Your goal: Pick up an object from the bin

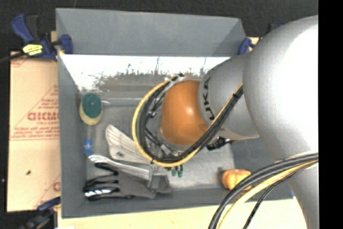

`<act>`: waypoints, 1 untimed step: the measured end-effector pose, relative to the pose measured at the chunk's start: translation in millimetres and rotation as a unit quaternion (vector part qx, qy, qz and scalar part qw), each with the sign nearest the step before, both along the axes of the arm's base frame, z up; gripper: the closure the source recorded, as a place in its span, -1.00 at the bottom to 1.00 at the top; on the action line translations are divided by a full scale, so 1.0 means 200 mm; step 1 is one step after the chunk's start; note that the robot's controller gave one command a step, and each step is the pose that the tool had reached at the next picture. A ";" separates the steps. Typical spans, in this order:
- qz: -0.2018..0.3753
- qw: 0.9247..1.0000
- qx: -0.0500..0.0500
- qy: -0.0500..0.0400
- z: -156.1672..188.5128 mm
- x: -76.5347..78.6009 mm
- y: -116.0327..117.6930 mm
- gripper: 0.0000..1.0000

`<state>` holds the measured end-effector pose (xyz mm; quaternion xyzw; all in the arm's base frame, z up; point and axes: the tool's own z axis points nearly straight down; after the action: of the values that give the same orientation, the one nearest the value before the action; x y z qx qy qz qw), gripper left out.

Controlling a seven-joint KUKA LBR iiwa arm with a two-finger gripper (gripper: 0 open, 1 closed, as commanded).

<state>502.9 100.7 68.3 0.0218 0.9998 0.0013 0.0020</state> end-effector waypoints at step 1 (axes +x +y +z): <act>-0.206 0.978 0.001 -0.006 0.42 -0.02 0.00 -1.00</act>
Offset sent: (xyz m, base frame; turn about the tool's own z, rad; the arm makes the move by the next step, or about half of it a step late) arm 0.0316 0.0477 0.0317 0.2329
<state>499.5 100.7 152.8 0.2277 0.9737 0.0024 0.0086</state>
